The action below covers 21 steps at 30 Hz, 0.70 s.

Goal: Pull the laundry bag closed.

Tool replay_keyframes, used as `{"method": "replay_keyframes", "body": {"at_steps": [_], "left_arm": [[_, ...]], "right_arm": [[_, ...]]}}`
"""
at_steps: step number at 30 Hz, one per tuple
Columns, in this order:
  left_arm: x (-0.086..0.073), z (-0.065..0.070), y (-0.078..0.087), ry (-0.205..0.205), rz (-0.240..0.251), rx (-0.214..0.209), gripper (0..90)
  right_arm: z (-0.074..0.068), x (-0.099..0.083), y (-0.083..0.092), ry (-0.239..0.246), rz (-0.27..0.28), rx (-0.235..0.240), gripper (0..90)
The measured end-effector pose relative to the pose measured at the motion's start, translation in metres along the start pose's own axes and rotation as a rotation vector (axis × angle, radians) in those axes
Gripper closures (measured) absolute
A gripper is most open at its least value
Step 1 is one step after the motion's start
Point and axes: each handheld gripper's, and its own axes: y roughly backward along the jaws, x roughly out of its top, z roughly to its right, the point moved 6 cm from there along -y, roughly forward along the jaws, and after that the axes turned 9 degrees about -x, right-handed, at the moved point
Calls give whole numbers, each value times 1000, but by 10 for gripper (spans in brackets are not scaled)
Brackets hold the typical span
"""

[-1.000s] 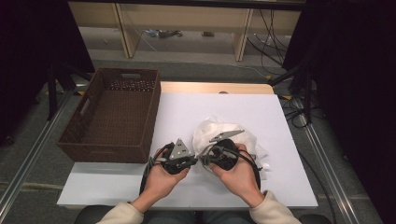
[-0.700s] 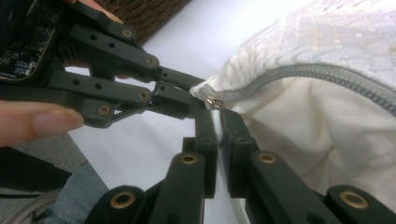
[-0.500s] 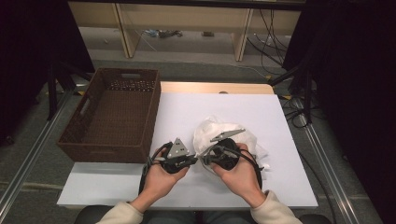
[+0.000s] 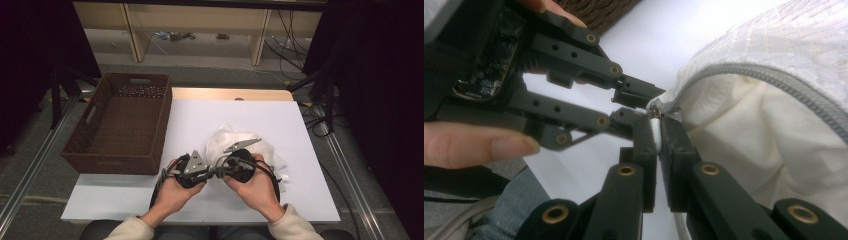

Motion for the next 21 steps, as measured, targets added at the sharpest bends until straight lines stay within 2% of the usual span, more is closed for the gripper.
{"method": "replay_keyframes", "body": {"at_steps": [3,4,5,6,8,10,11,13,14,16,17,18,19,21], "left_arm": [[1,0,2,9,-3,-4,849],[2,0,3,8,-6,-2,854],[2,0,4,-13,-18,5,858],[3,1,4,-4,-3,4,860],[3,2,4,10,-4,4,864],[3,2,5,6,1,3,866],[3,3,5,20,4,-3,867],[3,3,6,24,8,1,868],[3,3,7,26,3,-4,869],[4,3,8,43,8,-4,870],[4,1,8,29,12,-6,870],[4,2,9,50,8,-12,870],[4,2,9,46,13,-28,870],[4,1,9,43,21,-8,870]], "right_arm": [[0,0,1,-2,1,-11,869],[1,2,-1,13,27,-16,869],[2,1,1,17,15,-17,869],[2,1,1,20,14,-25,869],[3,1,1,20,15,-36,869],[4,1,1,20,16,-51,869],[5,1,0,28,23,-54,869],[4,1,2,8,9,-49,869],[6,1,1,15,14,-59,869],[7,1,3,-11,11,-72,869],[8,1,3,-15,12,-70,869],[7,0,4,-36,0,-64,869],[7,1,5,-25,7,-65,869],[8,1,5,-12,12,-70,869]]}}
